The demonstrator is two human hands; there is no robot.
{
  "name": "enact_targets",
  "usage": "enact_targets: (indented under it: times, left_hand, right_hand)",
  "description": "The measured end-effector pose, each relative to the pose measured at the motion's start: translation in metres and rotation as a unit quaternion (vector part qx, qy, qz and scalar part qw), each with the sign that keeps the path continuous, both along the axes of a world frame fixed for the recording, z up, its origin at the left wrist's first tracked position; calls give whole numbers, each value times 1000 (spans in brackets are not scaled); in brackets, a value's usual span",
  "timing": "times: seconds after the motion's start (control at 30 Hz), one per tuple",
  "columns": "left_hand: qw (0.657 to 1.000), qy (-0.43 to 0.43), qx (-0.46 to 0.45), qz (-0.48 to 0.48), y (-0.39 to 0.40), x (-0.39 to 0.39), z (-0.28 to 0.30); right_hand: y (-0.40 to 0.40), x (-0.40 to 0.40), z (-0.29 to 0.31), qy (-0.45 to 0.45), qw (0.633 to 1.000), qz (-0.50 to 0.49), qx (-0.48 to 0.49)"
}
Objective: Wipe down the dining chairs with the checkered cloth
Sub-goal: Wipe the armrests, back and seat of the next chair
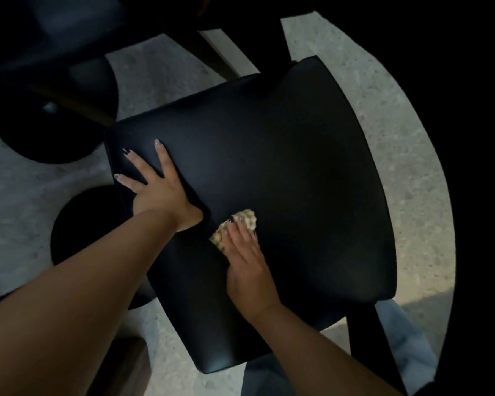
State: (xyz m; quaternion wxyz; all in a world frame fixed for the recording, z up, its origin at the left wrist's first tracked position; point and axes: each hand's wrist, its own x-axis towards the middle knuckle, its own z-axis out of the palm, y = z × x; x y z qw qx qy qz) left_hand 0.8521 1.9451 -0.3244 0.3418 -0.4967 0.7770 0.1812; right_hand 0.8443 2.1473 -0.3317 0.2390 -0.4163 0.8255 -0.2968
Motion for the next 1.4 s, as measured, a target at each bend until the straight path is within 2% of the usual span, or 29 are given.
enact_targets:
  times: [0.03,0.1,0.2,0.27,0.33,0.4,0.47,0.53,0.6,0.63,0.67,0.73,0.77,0.87,0.93,1.0,1.1,1.17,1.2,1.27,1.3,1.33,1.4]
  left_hand:
    - [1000,0,-5,1,1,0,0]
    - [1000,1,-14,6,3,-2,-1]
    - [999,6,-28,19,6,-2,-1]
    - [999,6,-36,20,6,-2,-1]
    - [999,10,-43,20,8,-1,1]
    - [998,20,-51,17,10,2,1]
    - [998,34,-48,20,10,7,3]
    - [996,68,-49,32,7,18,5]
    - [988,127,-50,72,7,35,7]
    - [978,171,-50,110,9,45,6]
    - [956,233,-46,171,14,55,4]
    - [872,363,-46,326,29,74,-4]
    - [837,392,-70,375,40,82,-7]
    - [788,382,-137,463,72,107,-19]
    - [750,378,-100,534,91,123,-26]
    - [736,373,-75,560,103,135,-29]
    - [713,373,-51,592,111,146,-27]
    - [711,352,-31,608,112,152,-26]
    - [711,341,-12,615,111,154,-26]
    - [706,329,19,627,111,159,-27]
    - [702,327,25,633,111,161,-27]
    - [693,328,28,642,110,164,-27]
    - [669,337,29,661,112,169,-29]
  right_hand:
    - [-1,-16,2,-7,1000,-28,-13]
    - [-4,-64,4,16,988,-154,-12]
    - [17,-150,-2,34,929,-365,43]
    - [39,-167,-8,17,908,-405,102]
    - [47,-138,-19,15,912,-374,165]
    - [42,-87,-21,34,928,-323,185]
    - [34,-43,-13,28,956,-227,182]
    - [26,-20,1,-25,987,-71,141]
    - [10,-22,16,-69,994,58,62]
    - [-7,-33,23,-72,993,86,25]
    - [-27,-47,27,-65,995,80,-1]
    - [-72,-85,25,-41,999,10,-27]
    - [-94,-108,20,-24,999,-19,-28]
    - [-152,-151,-3,22,1000,-13,18]
    - [-175,-139,-23,74,995,7,66]
    - [-181,-106,-29,85,995,13,52]
    - [-149,-53,-23,99,980,166,39]
    - [-128,-31,-8,55,952,296,49]
    - [-120,-23,0,40,929,366,20]
    - [-144,-19,6,36,899,437,-4]
    - [-171,-23,9,42,894,446,2]
    - [-208,-28,6,78,904,420,2]
    - [-276,-32,0,147,925,343,67]
